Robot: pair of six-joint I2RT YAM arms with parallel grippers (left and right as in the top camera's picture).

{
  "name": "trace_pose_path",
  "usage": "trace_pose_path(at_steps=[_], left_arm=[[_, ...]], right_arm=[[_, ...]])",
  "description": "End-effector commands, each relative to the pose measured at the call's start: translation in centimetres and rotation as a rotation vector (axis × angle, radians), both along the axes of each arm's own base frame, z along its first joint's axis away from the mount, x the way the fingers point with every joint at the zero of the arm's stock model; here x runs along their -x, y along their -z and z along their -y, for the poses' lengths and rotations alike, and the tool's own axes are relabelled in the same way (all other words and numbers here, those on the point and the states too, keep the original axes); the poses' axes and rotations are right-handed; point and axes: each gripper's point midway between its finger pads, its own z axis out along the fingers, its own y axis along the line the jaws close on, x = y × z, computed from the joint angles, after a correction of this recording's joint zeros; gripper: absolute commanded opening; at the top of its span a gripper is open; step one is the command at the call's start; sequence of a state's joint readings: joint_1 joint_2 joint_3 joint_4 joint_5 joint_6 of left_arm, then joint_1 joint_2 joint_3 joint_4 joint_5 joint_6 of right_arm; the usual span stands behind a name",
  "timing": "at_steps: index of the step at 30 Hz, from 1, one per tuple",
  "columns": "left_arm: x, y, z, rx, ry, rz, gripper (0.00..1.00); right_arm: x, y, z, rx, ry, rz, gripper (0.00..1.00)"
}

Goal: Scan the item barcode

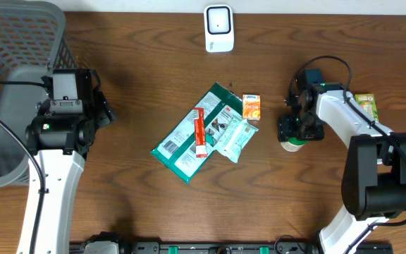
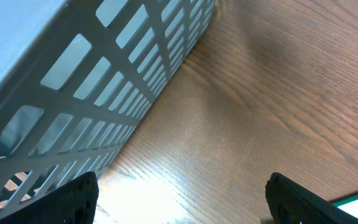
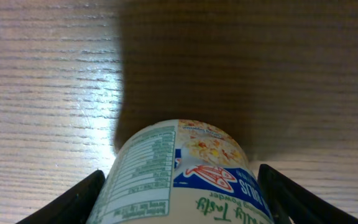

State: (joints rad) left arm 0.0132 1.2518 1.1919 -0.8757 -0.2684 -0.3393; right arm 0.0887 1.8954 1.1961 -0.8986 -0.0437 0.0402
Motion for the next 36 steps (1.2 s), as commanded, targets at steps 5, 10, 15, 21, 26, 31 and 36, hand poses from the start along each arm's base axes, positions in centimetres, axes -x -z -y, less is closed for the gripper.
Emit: trace_pose_path(at_steps=[5, 10, 15, 21, 26, 31, 36], left_arm=[[0.0, -0.5, -0.4, -0.016, -0.005, 0.008, 0.87], [0.0, -0.5, -0.4, -0.016, -0.005, 0.007, 0.87], [0.0, -0.5, -0.4, -0.016, -0.005, 0.008, 0.87], [0.0, -0.5, -0.4, -0.016, -0.005, 0.008, 0.87], [0.0, -0.5, -0.4, -0.016, -0.005, 0.007, 0.87], [0.0, -0.5, -0.4, -0.016, -0.005, 0.007, 0.87], [0.0, -0.5, -0.4, -0.016, -0.005, 0.008, 0.87]], right_arm=[[1.1, 1.4, -0.6, -0.003, -0.012, -0.039, 0.63], [-0.1, -0.6, -1.0, -0.022, 0.009, -0.001, 0.49], [-2.3, -6.9, -3.2, -0.126, 0.006, 0.098, 0.38], [-5.8, -16.5, -6.7, -0.216, 0.007, 0.362, 0.34], [-9.5, -22.2, -11.4, -0.349, 0.008, 0.595, 0.25], [-13.7, -24.7, -15.5, -0.447, -0.007, 0.705, 0.24], [-18.2, -26.8, -16.9, -0.437, -0.005, 0.682, 0.22]])
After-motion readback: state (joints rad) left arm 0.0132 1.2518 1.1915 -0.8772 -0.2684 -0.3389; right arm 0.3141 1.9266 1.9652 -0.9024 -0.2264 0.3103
